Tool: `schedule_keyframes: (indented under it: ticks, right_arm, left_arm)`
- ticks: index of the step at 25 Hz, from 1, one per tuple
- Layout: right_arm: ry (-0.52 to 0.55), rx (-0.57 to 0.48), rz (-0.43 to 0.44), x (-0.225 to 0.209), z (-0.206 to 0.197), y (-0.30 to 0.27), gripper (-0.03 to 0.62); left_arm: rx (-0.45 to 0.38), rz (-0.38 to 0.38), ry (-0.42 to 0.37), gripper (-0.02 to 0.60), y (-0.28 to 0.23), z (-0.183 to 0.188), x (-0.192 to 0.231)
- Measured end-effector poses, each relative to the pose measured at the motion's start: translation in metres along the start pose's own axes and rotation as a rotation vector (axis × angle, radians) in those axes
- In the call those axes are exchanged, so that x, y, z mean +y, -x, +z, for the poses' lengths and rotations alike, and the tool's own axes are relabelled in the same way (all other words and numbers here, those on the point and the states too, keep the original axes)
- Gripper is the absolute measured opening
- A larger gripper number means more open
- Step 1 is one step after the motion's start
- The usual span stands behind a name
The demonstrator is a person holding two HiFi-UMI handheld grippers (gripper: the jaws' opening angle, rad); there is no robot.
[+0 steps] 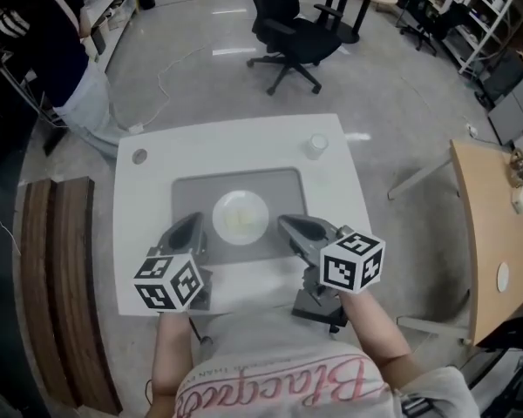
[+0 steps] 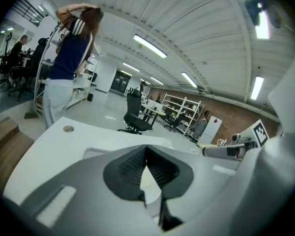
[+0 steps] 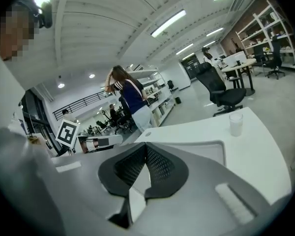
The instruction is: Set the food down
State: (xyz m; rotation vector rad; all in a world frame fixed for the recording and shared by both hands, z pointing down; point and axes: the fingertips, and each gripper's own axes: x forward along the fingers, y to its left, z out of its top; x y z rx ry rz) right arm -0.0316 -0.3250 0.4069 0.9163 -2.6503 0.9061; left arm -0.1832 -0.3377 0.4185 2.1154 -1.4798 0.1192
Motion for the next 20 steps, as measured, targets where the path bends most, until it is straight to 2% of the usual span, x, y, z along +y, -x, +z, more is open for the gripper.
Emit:
schedule_keyframes:
  ticks: [3, 6, 10, 12, 15, 20]
  right_arm:
    - [0.056, -0.055, 0.033, 0.022, 0.011, 0.012, 0.002]
    - [0.077, -0.132, 0.067, 0.037, 0.023, 0.025, 0.002]
    - [0.263, -0.208, 0.052, 0.059, 0.028, 0.034, 0.002]
    - [0.314, -0.244, 0.087, 0.075, 0.03, 0.036, 0.002]
    - [0.308, -0.286, 0.146, 0.088, 0.033, 0.037, 0.002]
    - [0.289, -0.298, 0.121, 0.08, 0.033, 0.037, 0.002]
  left_arm:
    - [-0.065, -0.023, -0.049, 0.0, 0.015, 0.016, -0.018]
    - [-0.125, -0.056, -0.06, -0.001, 0.027, 0.028, -0.035]
    - [-0.193, -0.078, -0.135, 0.0, 0.045, 0.038, -0.051]
    - [-0.202, -0.106, -0.169, -0.001, 0.049, 0.039, -0.059]
    - [-0.236, -0.167, -0.171, -0.001, 0.052, 0.044, -0.067]
    - [-0.263, -0.181, -0.201, 0.0, 0.056, 0.051, -0.072]
